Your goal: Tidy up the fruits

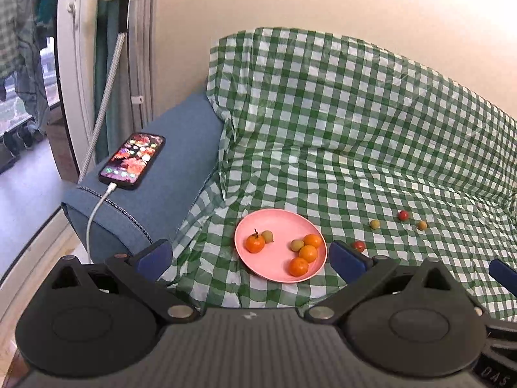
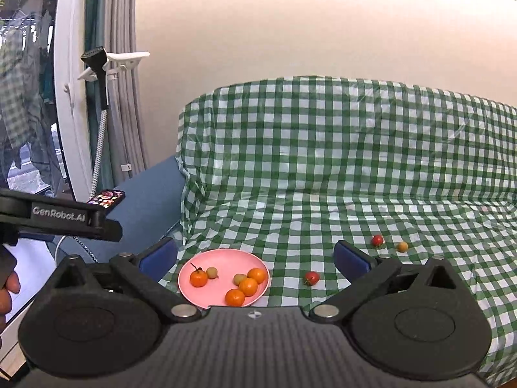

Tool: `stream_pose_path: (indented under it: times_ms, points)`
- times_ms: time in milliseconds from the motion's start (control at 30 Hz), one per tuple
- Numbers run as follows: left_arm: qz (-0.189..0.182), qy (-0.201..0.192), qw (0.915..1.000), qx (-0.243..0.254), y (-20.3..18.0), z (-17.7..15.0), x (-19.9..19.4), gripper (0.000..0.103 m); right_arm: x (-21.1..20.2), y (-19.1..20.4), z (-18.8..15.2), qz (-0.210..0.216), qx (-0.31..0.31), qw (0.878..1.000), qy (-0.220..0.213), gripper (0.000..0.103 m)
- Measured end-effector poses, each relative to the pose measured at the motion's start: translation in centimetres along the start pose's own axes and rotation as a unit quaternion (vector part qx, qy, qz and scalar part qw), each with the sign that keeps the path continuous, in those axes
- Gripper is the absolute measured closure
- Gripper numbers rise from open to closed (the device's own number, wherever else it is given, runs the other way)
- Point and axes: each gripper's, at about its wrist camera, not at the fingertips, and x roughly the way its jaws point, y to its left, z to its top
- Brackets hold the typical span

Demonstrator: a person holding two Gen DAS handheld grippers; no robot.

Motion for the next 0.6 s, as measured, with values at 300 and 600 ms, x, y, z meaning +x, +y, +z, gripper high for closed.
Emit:
stream_pose_path:
  times_ms: [300, 600]
  points:
    - [0.007, 0.004, 0.9999, -0.010, 0.5, -0.5, 0.3, 0.000, -0.1, 0.2, -0.1, 0.008, -0.002, 1.000, 0.004, 0.001]
    - [-0.001, 0.028, 0.9995, -0.014, 1.3, -1.4, 1.6, 0.000, 0.2, 0.9, -0.7, 0.017, -0.006, 1.000, 0.021, 0.001]
